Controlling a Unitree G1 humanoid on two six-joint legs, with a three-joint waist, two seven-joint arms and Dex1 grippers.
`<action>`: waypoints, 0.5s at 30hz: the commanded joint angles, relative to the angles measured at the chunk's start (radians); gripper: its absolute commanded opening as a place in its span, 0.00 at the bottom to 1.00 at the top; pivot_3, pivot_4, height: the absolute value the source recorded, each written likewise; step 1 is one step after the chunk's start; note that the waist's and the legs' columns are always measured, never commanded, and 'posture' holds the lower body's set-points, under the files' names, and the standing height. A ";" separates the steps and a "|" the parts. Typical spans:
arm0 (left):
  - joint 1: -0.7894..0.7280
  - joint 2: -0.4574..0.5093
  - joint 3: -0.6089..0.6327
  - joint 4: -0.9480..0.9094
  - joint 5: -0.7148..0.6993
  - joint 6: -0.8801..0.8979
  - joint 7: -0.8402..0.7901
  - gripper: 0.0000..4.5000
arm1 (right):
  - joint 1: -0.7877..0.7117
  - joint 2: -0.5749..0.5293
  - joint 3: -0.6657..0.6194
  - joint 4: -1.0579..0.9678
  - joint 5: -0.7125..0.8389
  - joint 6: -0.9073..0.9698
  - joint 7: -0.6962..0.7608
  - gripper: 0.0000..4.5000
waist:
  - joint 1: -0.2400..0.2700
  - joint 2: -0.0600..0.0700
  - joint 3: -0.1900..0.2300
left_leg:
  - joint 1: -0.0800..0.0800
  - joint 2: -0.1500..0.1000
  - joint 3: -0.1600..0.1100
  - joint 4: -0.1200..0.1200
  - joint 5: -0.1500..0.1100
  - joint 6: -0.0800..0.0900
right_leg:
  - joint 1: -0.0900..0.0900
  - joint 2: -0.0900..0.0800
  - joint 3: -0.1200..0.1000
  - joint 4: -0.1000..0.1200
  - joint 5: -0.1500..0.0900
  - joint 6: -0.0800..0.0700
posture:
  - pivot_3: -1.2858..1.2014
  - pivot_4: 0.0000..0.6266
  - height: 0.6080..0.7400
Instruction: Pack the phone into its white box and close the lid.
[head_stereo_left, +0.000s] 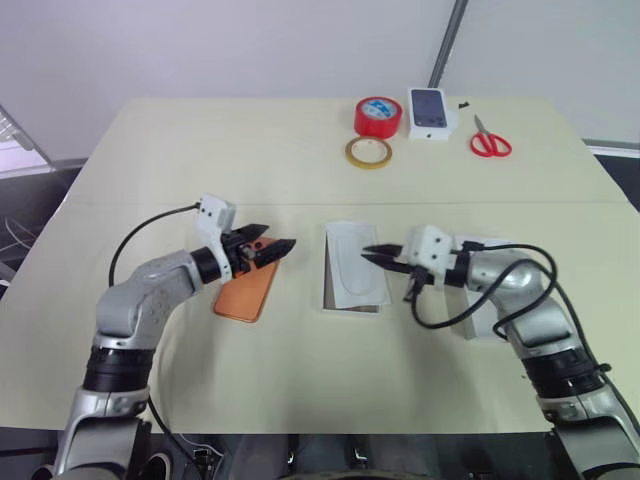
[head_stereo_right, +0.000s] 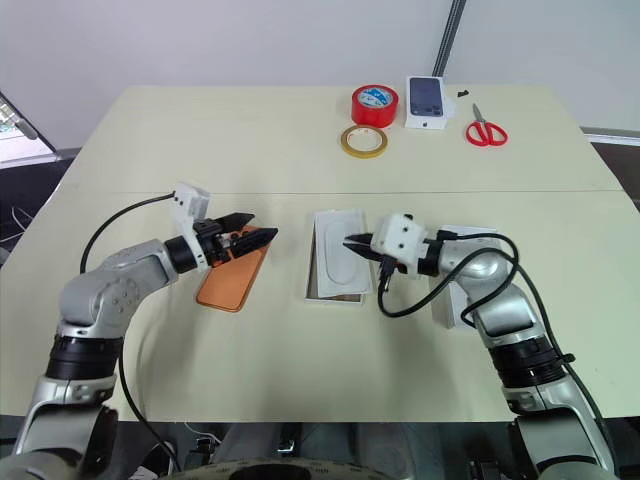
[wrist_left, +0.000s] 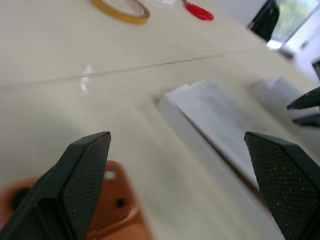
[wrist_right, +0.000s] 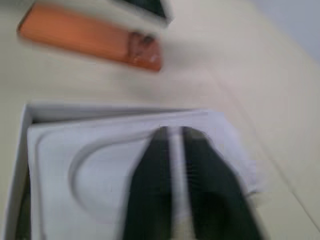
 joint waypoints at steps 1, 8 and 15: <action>0.058 0.039 0.011 0.005 0.068 -0.259 -0.174 1.00 | -0.013 -0.025 0.079 -0.041 -0.079 -0.030 0.037 0.00 | 0.001 0.000 0.000 | -0.001 0.000 0.000 0.000 0.000 0.000 | -0.001 0.000 0.000 0.000 0.000 0.000 | 0.52 0.24 1.00; 0.098 0.062 0.035 0.099 0.136 -0.464 -0.256 1.00 | -0.065 -0.074 0.159 -0.057 -0.168 -0.037 0.109 0.00 | 0.002 0.000 0.000 | -0.004 0.000 0.000 0.002 -0.004 0.007 | -0.003 -0.001 0.000 0.000 0.000 -0.001 | 0.52 0.24 1.00; 0.105 0.030 0.037 0.089 0.140 -0.475 -0.217 1.00 | -0.114 -0.044 0.205 -0.065 -0.157 -0.004 0.170 0.00 | 0.000 0.000 0.000 | -0.005 0.000 0.000 0.002 -0.004 0.008 | -0.004 -0.001 -0.001 0.001 0.001 0.000 | 0.52 0.24 1.00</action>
